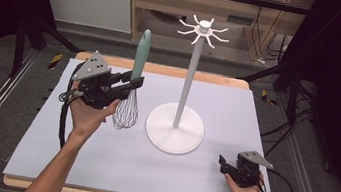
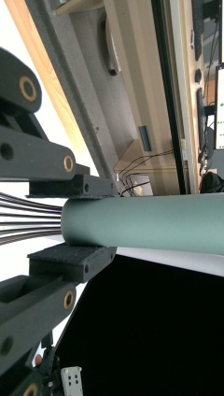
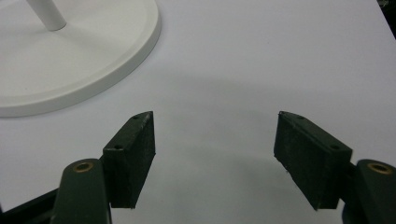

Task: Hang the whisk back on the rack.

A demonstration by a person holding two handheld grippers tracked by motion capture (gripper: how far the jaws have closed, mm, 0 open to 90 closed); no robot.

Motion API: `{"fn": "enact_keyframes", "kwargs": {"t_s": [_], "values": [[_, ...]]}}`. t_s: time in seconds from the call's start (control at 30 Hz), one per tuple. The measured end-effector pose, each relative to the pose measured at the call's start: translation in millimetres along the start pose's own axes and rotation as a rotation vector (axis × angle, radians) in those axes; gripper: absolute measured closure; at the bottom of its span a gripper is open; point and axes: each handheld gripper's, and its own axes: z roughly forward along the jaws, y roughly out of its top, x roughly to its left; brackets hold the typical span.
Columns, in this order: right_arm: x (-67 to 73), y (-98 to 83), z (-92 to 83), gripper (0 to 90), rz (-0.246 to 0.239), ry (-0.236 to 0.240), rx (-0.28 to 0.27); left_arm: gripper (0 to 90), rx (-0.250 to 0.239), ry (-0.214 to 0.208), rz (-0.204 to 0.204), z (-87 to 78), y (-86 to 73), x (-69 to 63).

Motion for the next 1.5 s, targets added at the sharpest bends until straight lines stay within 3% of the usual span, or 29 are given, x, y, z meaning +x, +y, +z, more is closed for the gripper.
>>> {"fn": "enact_keyframes", "kwargs": {"t_s": [0.63,1.5], "values": [[-2.1,0.3,-0.3,29.6,-0.006,-0.003,-0.005,68.8,0.011,-0.023,0.018,18.6,17.9,-7.2],[-2.9,0.5,-0.4,29.6,-0.001,-0.001,-0.006,68.8,0.039,-0.034,0.037,40.8,29.4,-12.2]]}}
